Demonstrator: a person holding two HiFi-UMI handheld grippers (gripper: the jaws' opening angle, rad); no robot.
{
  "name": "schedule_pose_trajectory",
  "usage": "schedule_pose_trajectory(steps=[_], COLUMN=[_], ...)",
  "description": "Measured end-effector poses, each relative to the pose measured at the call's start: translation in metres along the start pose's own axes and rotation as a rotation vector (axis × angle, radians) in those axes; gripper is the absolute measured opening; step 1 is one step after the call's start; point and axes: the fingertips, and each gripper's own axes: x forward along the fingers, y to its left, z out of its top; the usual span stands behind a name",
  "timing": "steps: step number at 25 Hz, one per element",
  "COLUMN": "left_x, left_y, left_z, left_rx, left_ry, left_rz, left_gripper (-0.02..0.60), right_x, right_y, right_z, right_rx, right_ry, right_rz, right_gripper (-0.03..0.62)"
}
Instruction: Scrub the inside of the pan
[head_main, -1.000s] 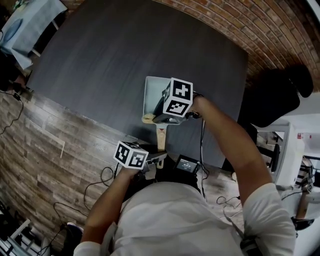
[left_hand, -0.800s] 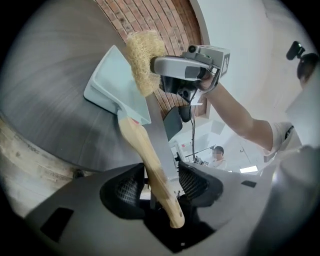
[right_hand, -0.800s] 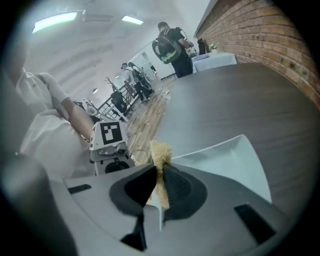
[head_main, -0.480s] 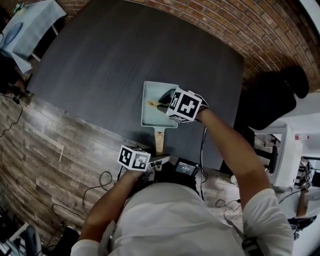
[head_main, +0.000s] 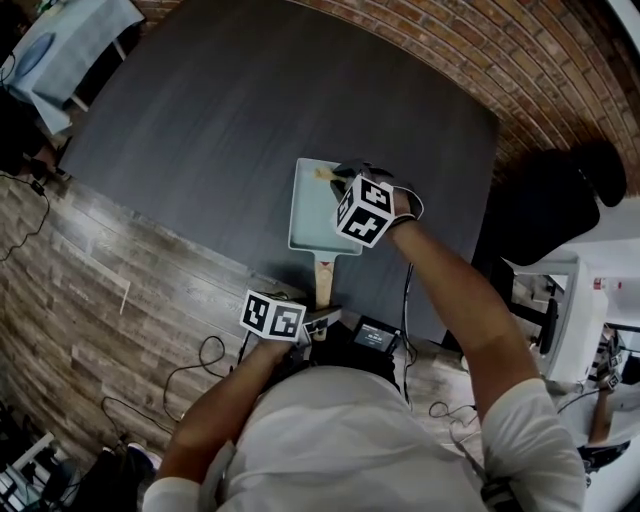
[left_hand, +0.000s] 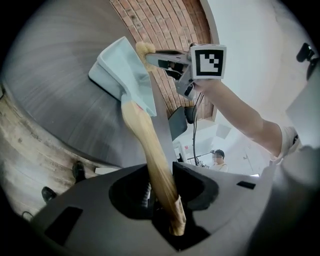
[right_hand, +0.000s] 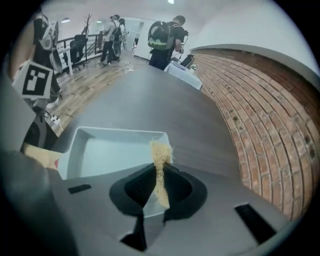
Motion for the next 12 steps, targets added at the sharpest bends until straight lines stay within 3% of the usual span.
schedule_pose_trajectory(steps=[7,12], left_x=[0.000,0.001], left_y=[0.000,0.000], left_z=[-0.002,-0.003], left_rx=[0.017,0.001], left_ry=[0.025,0.027], left_rz=[0.004,0.011], left_gripper=[0.133,0.127], right_x=[0.016,0.024], right_y=[-0.008,-0.010], right_z=[0.001,0.003], right_rx=[-0.114,-0.149], right_ry=[0.031,0.044], right_rz=[-0.171,-0.232], right_gripper=[0.048,0.046])
